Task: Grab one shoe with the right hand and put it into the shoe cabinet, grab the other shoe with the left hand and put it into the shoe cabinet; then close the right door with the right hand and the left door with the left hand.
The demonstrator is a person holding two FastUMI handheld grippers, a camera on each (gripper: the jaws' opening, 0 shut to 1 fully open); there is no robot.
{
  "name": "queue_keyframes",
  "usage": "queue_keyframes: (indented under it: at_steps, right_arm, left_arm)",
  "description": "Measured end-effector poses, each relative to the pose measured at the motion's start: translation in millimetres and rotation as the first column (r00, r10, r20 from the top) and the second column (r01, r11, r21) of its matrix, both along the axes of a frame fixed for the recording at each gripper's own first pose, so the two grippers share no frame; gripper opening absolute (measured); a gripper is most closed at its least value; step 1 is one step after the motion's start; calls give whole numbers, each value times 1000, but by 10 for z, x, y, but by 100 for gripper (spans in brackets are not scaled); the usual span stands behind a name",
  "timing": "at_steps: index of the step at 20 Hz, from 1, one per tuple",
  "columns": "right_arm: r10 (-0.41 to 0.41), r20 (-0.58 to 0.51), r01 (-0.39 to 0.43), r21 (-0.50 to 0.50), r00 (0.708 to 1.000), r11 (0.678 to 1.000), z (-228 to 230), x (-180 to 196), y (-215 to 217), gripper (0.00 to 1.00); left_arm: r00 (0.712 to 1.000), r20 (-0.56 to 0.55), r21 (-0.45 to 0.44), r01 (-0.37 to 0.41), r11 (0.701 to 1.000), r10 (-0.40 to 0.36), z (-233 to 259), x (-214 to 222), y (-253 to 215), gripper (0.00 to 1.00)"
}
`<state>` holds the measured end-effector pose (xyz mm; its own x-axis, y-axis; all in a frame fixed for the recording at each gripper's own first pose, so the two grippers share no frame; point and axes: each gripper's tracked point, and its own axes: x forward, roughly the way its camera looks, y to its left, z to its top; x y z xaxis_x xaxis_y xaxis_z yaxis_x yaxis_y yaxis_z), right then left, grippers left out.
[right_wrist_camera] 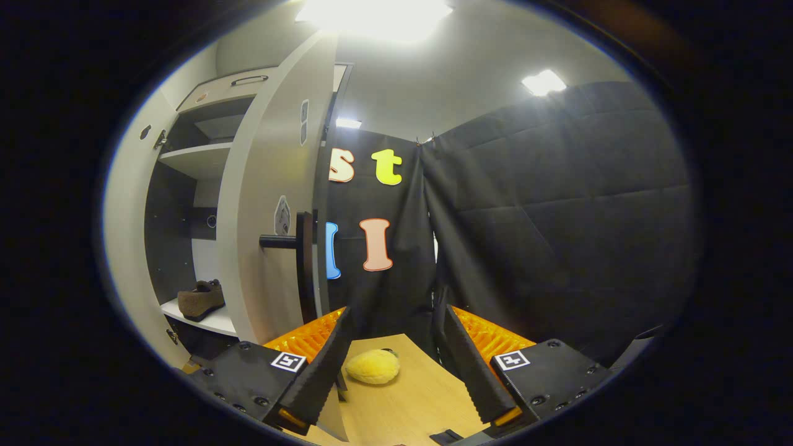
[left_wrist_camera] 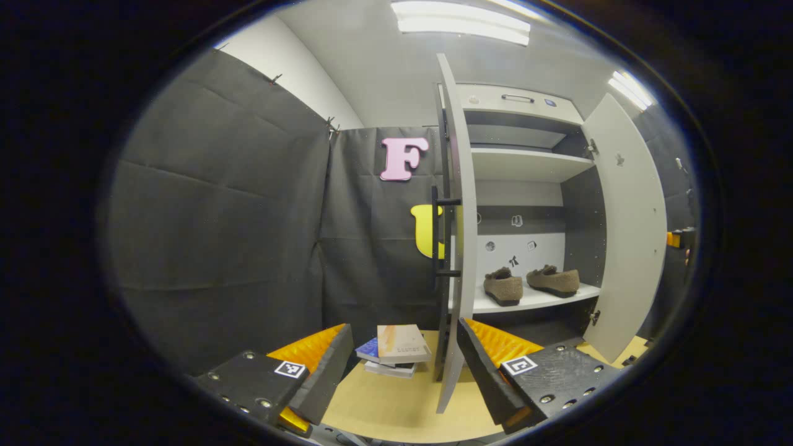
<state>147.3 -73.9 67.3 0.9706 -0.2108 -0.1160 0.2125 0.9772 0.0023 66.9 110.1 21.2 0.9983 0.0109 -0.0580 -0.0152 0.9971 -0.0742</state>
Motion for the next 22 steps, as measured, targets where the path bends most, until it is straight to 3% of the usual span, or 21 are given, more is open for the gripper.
queue_keyframes:
  at_steps: [3,4,14,22]
  right_arm:
    - [19,2,-19,3,1000,1000,12,-13,164,90]
    - [24,1,-24,7,1000,1000,-11,-61,240,94]
    - [96,7,-96,17,995,995,-21,-26,788,95]
    - [202,-19,-201,46,979,979,-172,152,1284,95]
  left_arm:
    - [1000,-2,-8,13,1000,-13,-45,85,20,100]
    - [1000,-3,-8,16,1000,-16,-61,109,41,100]
    - [999,-25,-8,28,1000,-28,-227,218,240,98]
    - [999,-34,15,2,1000,-2,-270,218,450,98]
